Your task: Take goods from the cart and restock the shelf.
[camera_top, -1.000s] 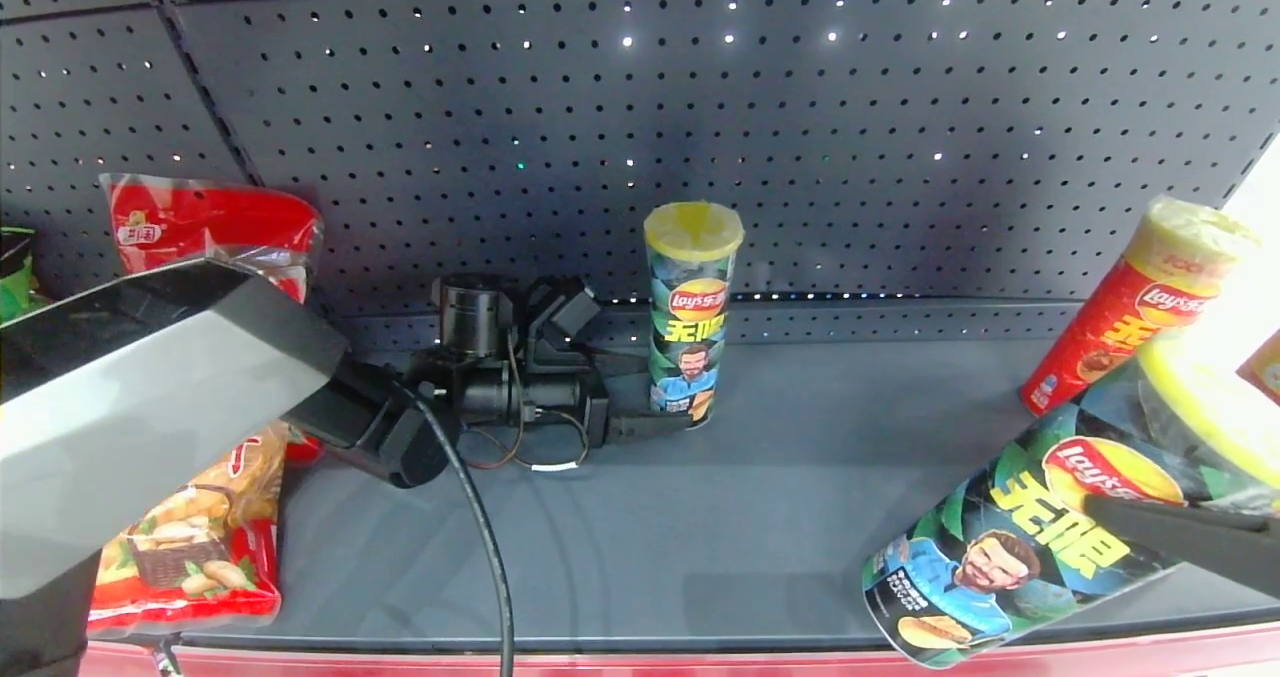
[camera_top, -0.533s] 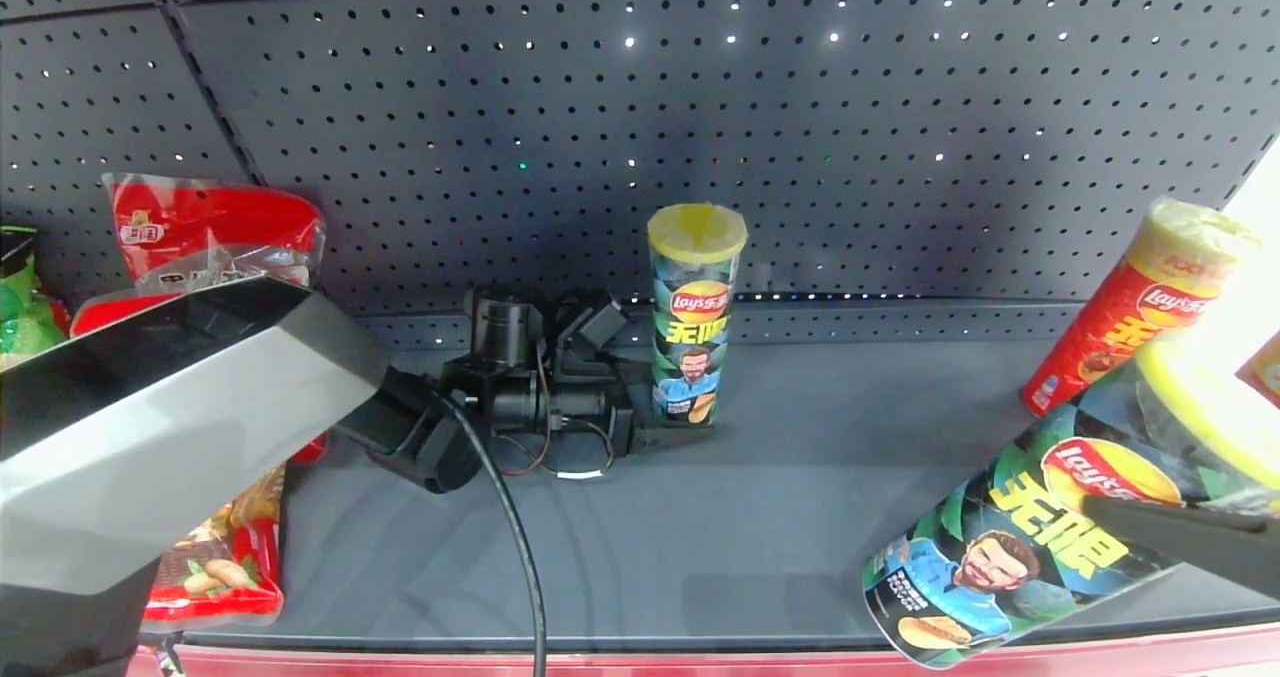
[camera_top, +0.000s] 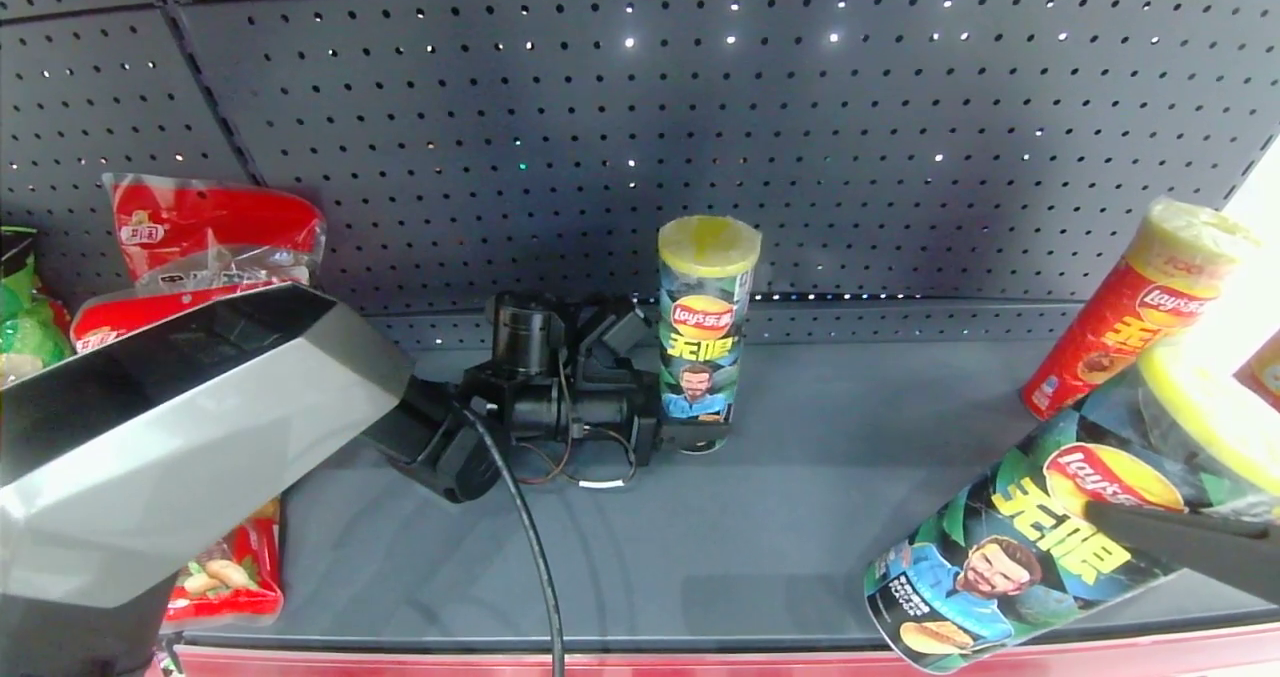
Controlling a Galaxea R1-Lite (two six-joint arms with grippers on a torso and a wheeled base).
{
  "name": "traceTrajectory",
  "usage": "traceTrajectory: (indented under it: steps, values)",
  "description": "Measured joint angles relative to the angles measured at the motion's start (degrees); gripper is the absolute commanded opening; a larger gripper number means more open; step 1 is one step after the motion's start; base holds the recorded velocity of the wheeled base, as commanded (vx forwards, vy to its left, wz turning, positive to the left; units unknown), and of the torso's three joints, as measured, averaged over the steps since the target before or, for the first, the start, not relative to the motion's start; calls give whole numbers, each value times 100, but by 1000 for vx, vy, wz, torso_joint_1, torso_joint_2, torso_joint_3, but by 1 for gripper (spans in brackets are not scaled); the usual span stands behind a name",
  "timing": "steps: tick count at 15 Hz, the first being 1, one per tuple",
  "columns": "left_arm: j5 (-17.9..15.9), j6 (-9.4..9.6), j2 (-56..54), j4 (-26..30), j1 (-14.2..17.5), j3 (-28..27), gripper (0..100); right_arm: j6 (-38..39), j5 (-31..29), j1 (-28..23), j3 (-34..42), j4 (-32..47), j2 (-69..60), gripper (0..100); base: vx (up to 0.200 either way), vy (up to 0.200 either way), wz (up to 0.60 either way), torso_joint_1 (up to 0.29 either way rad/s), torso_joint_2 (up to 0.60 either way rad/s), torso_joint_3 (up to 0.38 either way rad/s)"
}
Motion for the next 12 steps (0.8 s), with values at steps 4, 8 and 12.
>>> traceTrajectory:
  steps: [4,8,12]
  values:
    - [12,4,-306,-2,0,502,0,-5,0,1,-11,-9,0,0,0,0,0,0,0,0]
    - [191,-62,-929,5,-265,1480,0,-7,0,4,-55,-9,-2,0,0,0,0,0,0,0]
    - [323,-161,-1219,5,-680,1905,0,-10,0,9,-96,-9,-2,0,0,0,0,0,0,0]
